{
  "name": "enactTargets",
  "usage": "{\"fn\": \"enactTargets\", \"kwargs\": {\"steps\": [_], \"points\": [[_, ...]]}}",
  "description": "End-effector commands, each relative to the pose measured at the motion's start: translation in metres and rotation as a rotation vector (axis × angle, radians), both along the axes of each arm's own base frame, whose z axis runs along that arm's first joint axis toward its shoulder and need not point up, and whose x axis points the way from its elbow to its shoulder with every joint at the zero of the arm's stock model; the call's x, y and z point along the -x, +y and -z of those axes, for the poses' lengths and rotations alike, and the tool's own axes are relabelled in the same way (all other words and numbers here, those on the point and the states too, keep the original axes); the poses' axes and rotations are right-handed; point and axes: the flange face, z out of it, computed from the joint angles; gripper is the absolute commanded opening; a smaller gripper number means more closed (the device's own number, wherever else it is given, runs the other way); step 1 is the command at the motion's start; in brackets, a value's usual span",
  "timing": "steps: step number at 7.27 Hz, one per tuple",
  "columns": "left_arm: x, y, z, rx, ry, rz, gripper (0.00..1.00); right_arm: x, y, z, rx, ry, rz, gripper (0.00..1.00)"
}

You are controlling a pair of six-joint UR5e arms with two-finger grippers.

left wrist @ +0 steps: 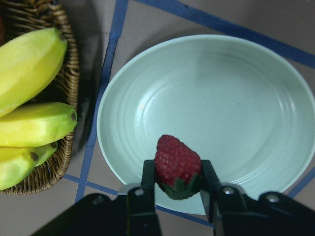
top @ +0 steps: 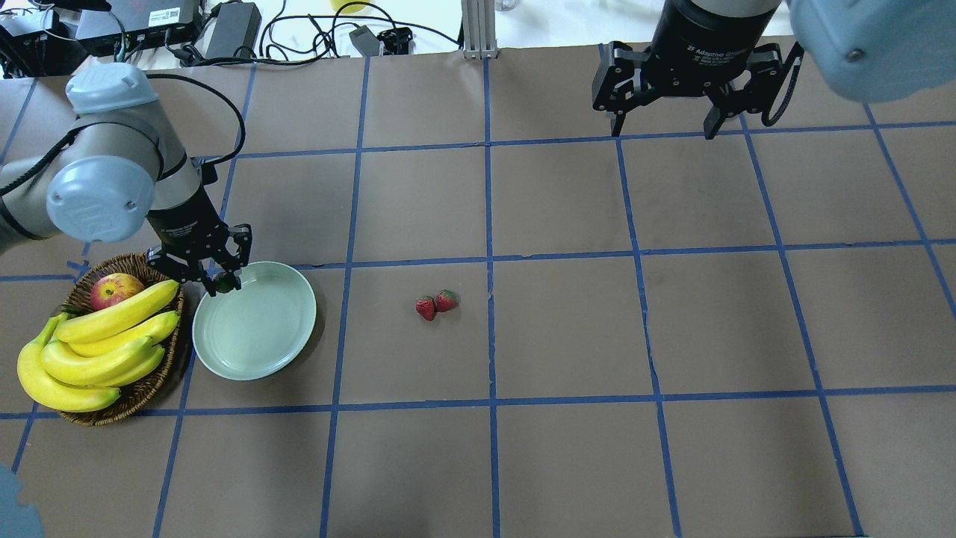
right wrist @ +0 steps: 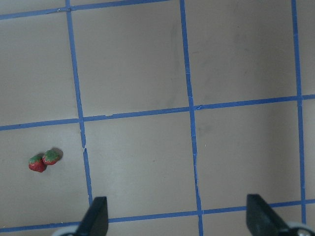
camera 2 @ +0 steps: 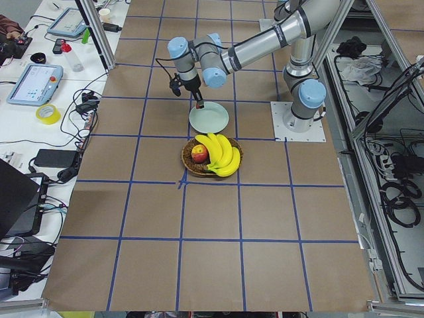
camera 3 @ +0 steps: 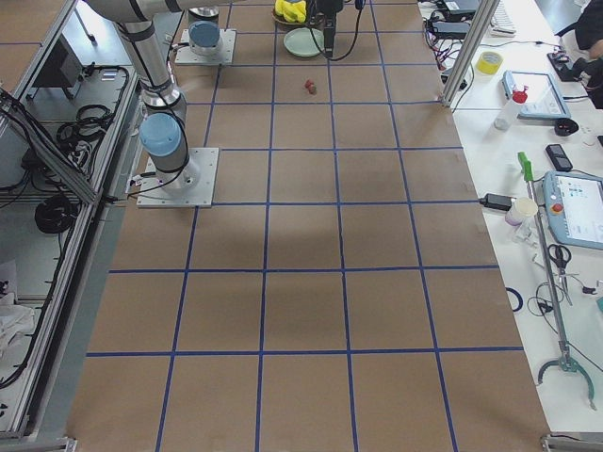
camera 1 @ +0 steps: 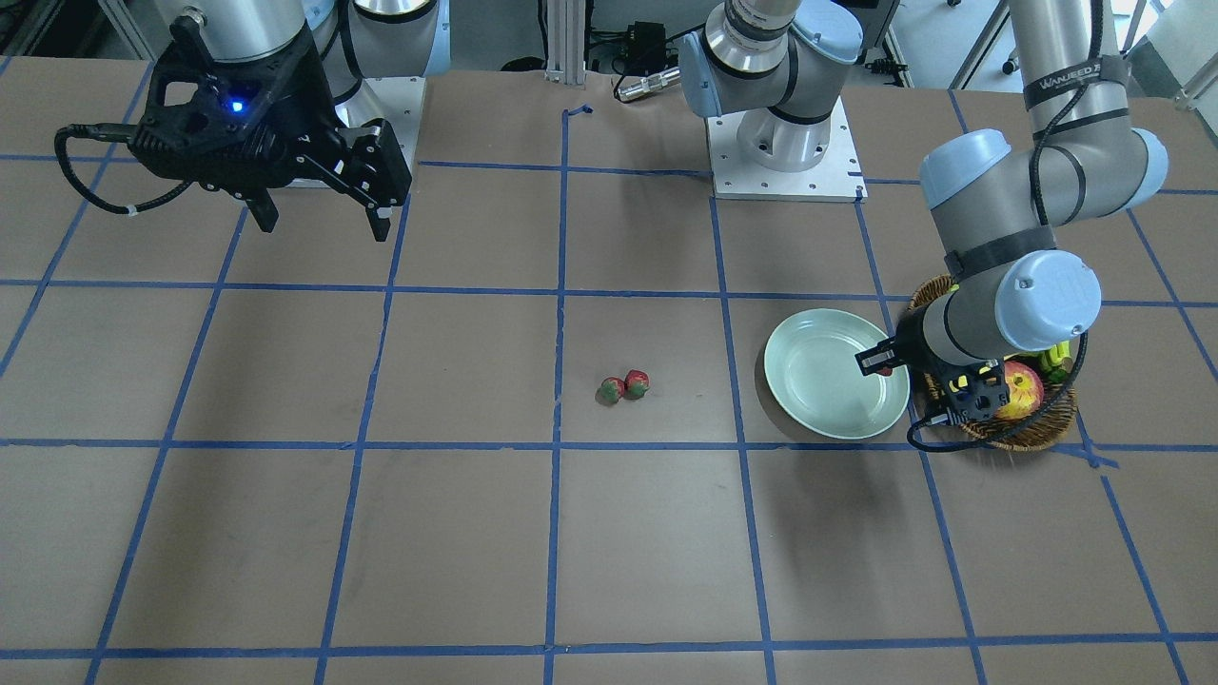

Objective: Collect all strawberries into plate
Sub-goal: 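Carry the strawberry over the plate and open the left gripper, then lift the left gripper and move it back over the two strawberries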

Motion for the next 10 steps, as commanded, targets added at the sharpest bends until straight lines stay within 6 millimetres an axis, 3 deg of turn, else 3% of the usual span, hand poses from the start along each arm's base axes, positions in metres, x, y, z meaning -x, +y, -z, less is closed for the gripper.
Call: {"fn": "enactTargets", "kwargs": {"steps": [1, 3, 4, 5, 7, 9, 10], "points": [[-0.005, -0.006, 0.025, -0.009, 0.004, -0.001, 0.00, -0.001, 0.000, 0.000, 0.000, 0.000, -0.002, 1.00], [-0.003, -0.006, 0.027, -0.013, 0.017, -0.007, 0.93, -0.001, 0.001, -0.001, 0.000, -0.002, -0.001, 1.00], [-0.004, -0.010, 0.014, 0.010, 0.010, 0.009, 1.00, -0.001, 0.001, -0.001, 0.000, -0.001, -0.002, 1.00], [0.011, -0.017, 0.000, 0.038, 0.008, 0.027, 1.00, -0.001, 0.001, -0.001, 0.000, -0.001, -0.002, 1.00], [0.089, -0.038, -0.036, 0.142, 0.061, 0.108, 1.00, -0.001, 0.001, -0.001, 0.000, -0.001, -0.002, 1.00], [0.181, -0.022, -0.037, 0.156, 0.072, 0.139, 1.00, -0.001, 0.001, -0.001, 0.000, -0.001, -0.002, 1.00], [0.203, -0.020, -0.033, 0.182, 0.066, 0.147, 1.00, -0.001, 0.001, -0.001, 0.000, -0.002, -0.002, 1.00]]}}
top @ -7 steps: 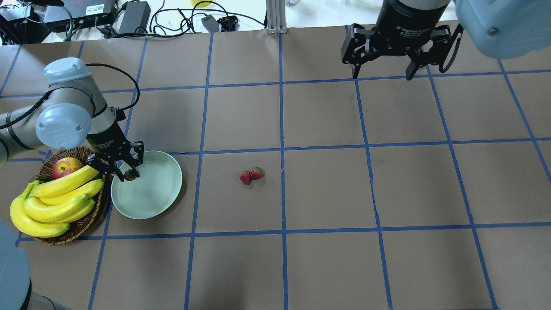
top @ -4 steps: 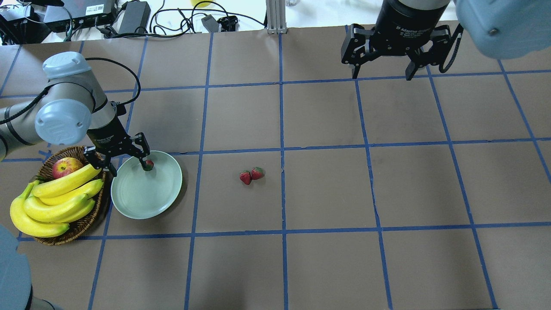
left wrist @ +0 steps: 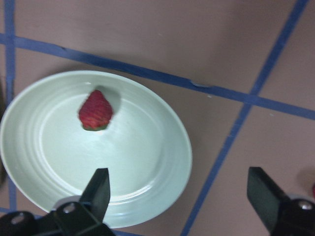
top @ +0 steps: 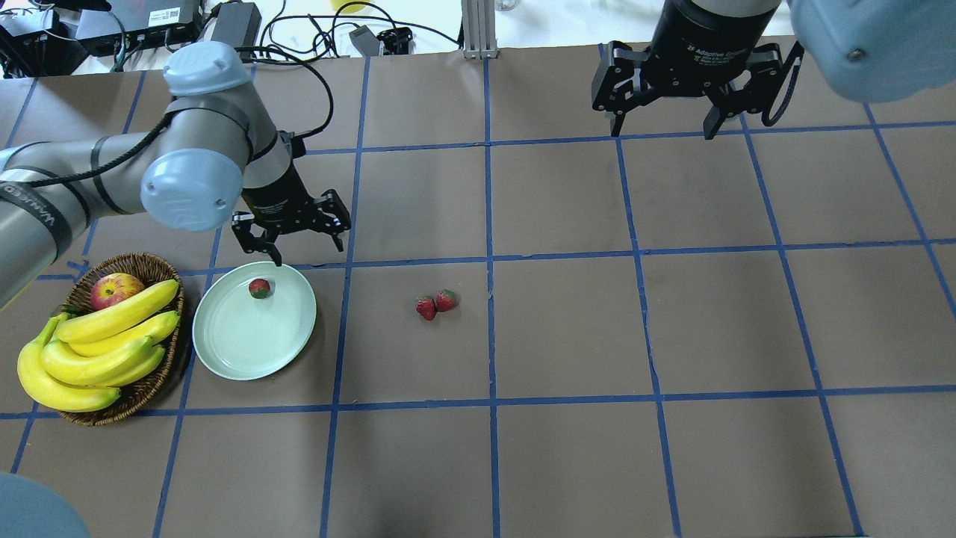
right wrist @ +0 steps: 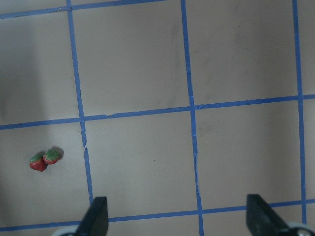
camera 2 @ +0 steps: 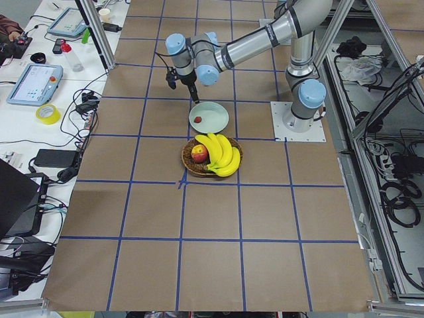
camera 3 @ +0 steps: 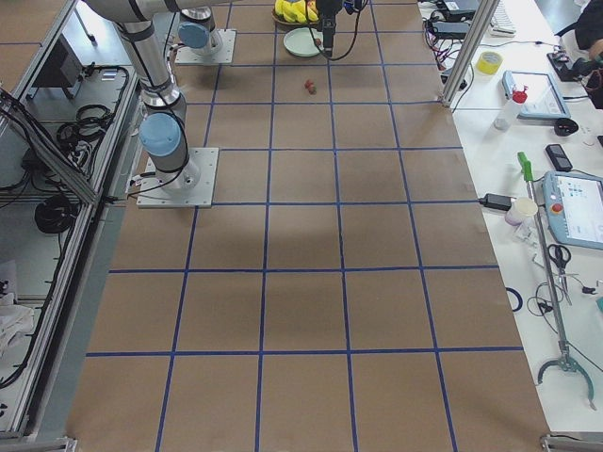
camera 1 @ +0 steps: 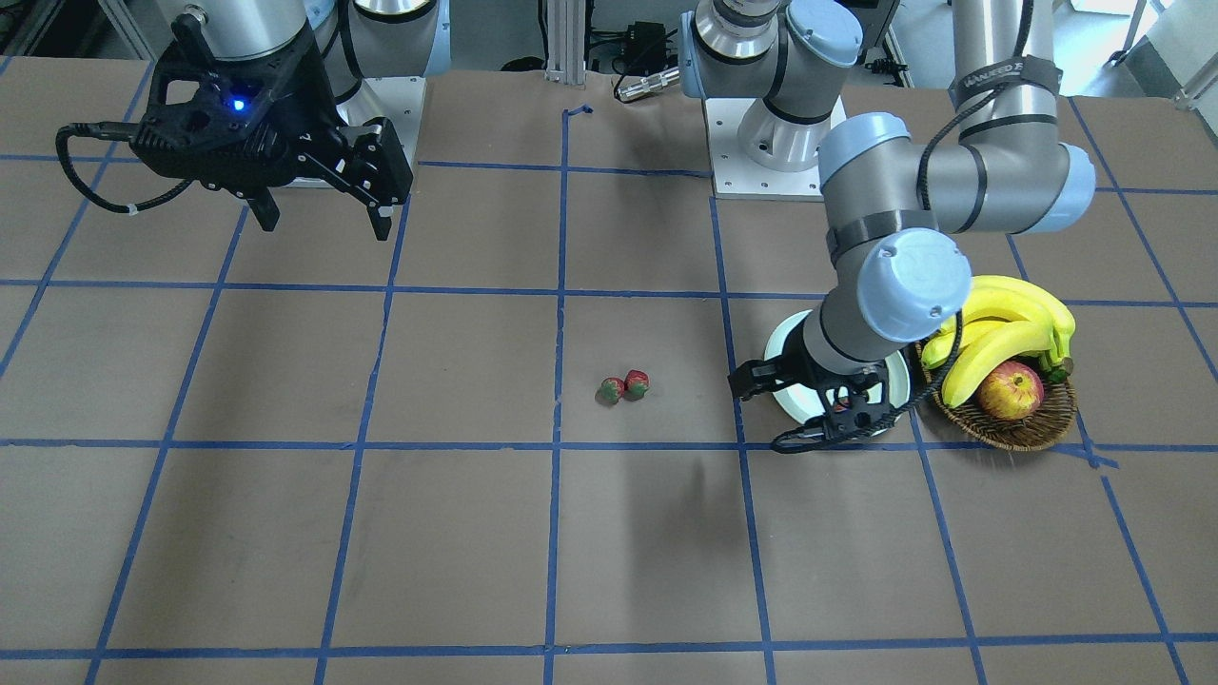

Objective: Collect all strawberries into plate
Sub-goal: 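Lift the left gripper and move it back over the two strawberries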

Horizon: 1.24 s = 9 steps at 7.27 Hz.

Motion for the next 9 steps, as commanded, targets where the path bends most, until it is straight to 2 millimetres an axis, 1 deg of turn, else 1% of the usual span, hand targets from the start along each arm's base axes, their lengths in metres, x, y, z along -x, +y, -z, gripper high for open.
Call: {"fn": "enactTargets", "kwargs": {"steps": [1, 2, 3, 4, 5, 6, 7, 8, 9], "points": [[0.050, 0.007, 0.006, 0.071, 0.006, 0.044, 1.00, -0.001, 0.000, 0.000, 0.000, 0.000, -0.001, 1.00], [0.058, 0.017, 0.017, 0.052, 0.023, 0.061, 1.00, -0.001, 0.000, 0.000, 0.000, 0.000, -0.001, 1.00], [0.069, 0.027, 0.029, 0.035, 0.106, 0.064, 1.00, 0.000, 0.000, 0.001, -0.001, 0.002, -0.001, 1.00], [0.073, 0.034, 0.044, 0.051, 0.156, 0.102, 1.00, -0.001, 0.000, 0.002, -0.003, 0.001, -0.006, 1.00], [0.075, 0.036, 0.055, 0.102, 0.190, 0.165, 1.00, 0.000, 0.000, 0.004, -0.006, 0.002, -0.003, 1.00], [0.079, 0.041, 0.066, 0.092, 0.223, 0.192, 1.00, 0.000, 0.001, 0.006, -0.011, 0.003, -0.001, 1.00], [0.079, 0.041, 0.073, 0.085, 0.228, 0.237, 1.00, 0.001, 0.002, 0.006, -0.011, 0.003, -0.001, 1.00], [0.079, 0.041, 0.079, 0.073, 0.230, 0.239, 1.00, 0.000, 0.002, 0.014, -0.021, 0.003, -0.004, 1.00], [0.080, 0.041, 0.084, 0.065, 0.231, 0.240, 1.00, 0.000, 0.000, 0.019, 0.004, 0.001, -0.003, 1.00]]}}
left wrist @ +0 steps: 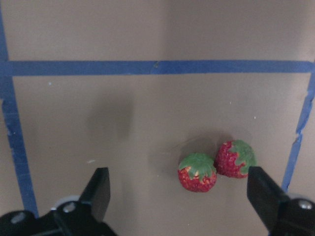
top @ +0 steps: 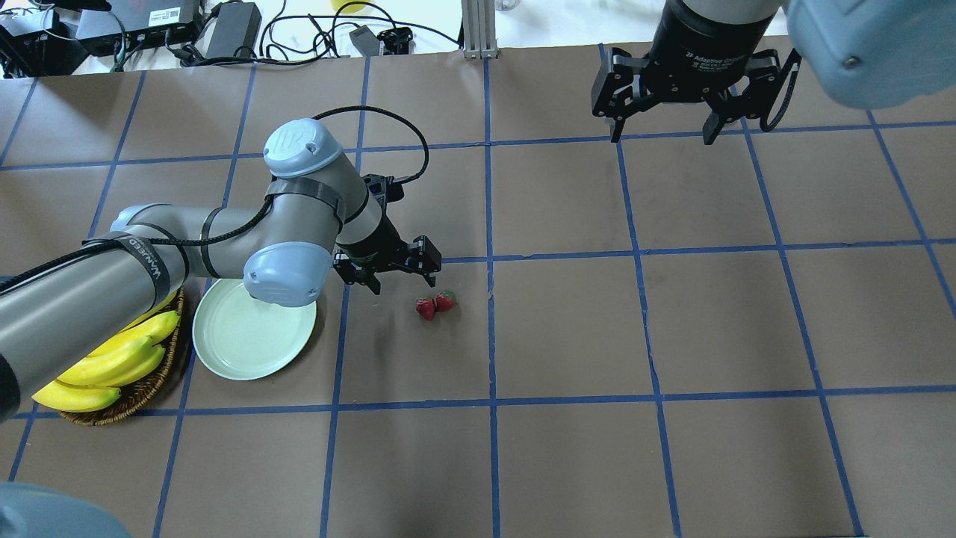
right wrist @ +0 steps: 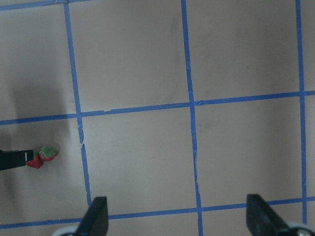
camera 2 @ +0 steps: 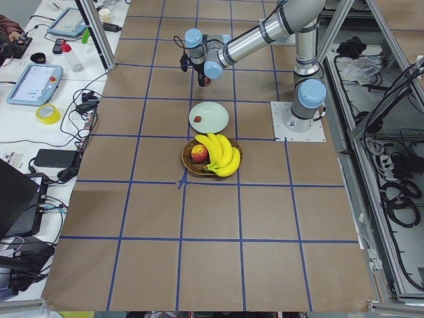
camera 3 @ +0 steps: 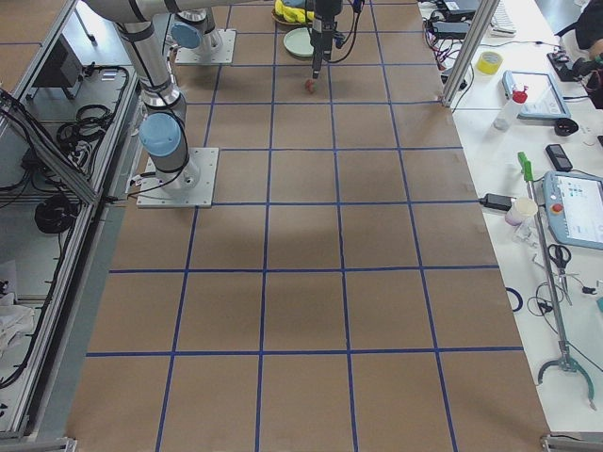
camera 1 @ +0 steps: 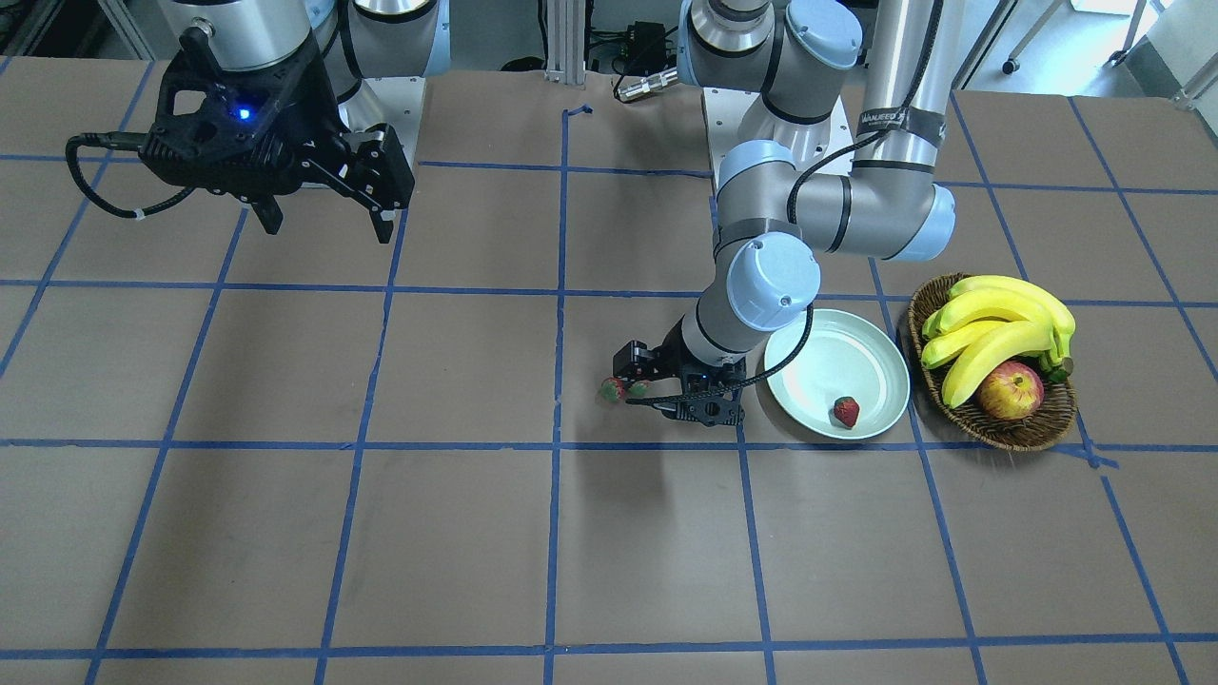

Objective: Collect all strawberries into plate
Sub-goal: 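Lower the left gripper and close it on one strawberry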

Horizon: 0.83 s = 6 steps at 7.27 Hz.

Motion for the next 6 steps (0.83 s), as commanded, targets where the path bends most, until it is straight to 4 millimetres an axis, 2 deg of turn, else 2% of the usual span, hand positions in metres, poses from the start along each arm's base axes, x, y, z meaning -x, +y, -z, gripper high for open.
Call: {"fn": "enactTargets", "kwargs": {"steps": [1, 2, 3, 4, 5, 6], "points": [[0.0056, 0.0021, 0.0103, -0.016, 0.001, 0.019, 1.00, -0.0007, -0.0010, 0.0045, 0.021, -0.002, 0.002, 1.00], [0.0096, 0.0039, 0.0112, -0.019, 0.002, 0.026, 0.94, 0.0001, -0.0013, 0.0045, 0.021, -0.002, 0.003, 1.00], [0.0102, 0.0055, 0.0123, -0.026, 0.001, 0.028, 0.73, -0.0001, -0.0014, 0.0037, 0.022, -0.004, 0.003, 1.00], [0.0098, 0.0083, 0.0157, -0.038, 0.000, 0.029, 0.58, -0.0007, -0.0011, 0.0037, 0.022, -0.002, 0.002, 1.00], [0.0096, 0.0093, 0.0166, -0.043, -0.002, 0.029, 0.39, 0.0001, -0.0012, 0.0039, 0.021, -0.002, 0.003, 1.00], [0.0089, 0.0083, 0.0161, -0.041, -0.001, 0.029, 0.15, 0.0006, -0.0020, 0.0060, 0.018, -0.003, 0.003, 1.00]]}}
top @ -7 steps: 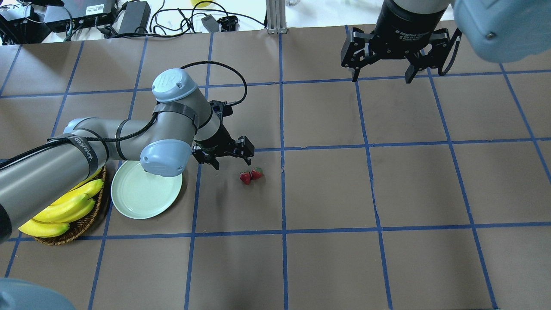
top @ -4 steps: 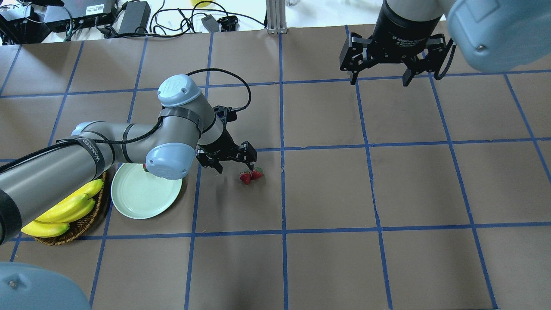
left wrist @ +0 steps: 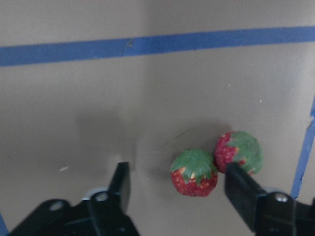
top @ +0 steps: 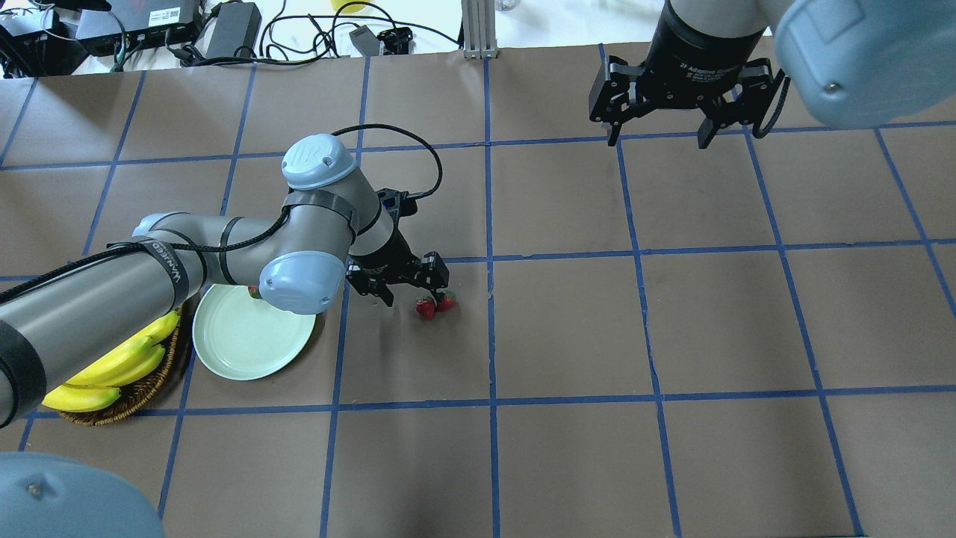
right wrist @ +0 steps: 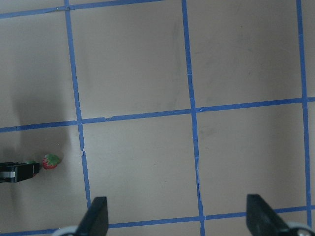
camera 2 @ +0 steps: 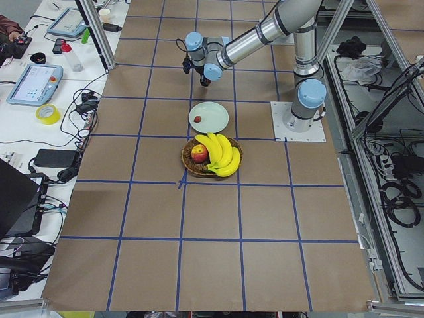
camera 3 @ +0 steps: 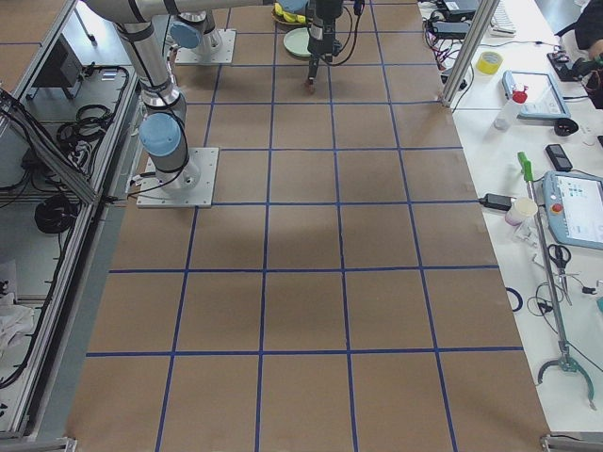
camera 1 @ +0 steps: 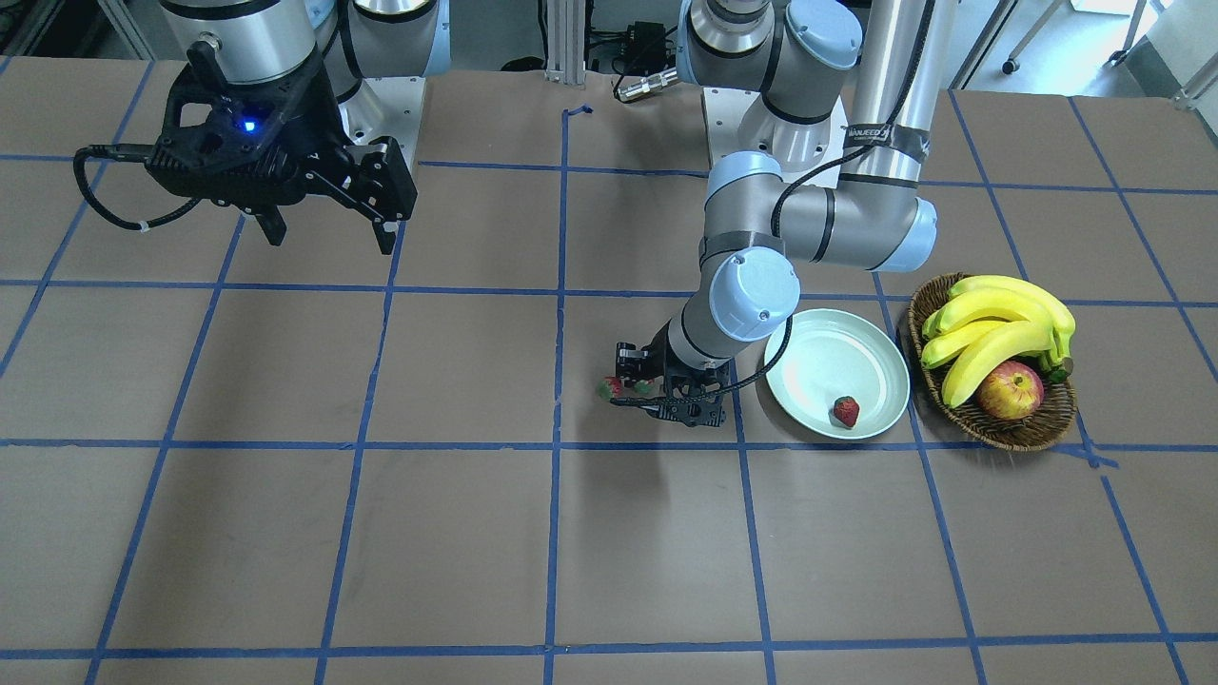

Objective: Collect all strawberries into plate
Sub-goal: 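Lower the left gripper and close it on one strawberry, then carry the strawberry onto the plate and open the left gripper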

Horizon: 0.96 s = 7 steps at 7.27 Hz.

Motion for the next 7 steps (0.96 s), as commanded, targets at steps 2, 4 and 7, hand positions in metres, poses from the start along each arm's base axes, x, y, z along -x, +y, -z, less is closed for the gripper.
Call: {"fn": "enactTargets", "kwargs": {"steps": [2, 4, 7], "points": [[0.000, -0.002, -0.003, 0.005, 0.001, 0.003, 0.00, 0.000, 0.000, 0.000, 0.000, -0.001, -0.001, 1.00], [-0.007, -0.012, -0.026, 0.029, -0.009, -0.010, 0.00, 0.000, 0.000, 0.000, 0.000, -0.002, -0.003, 1.00], [-0.114, -0.059, -0.095, -0.062, -0.174, 0.006, 0.00, 0.000, -0.002, -0.013, 0.024, -0.003, -0.003, 1.00]]}}
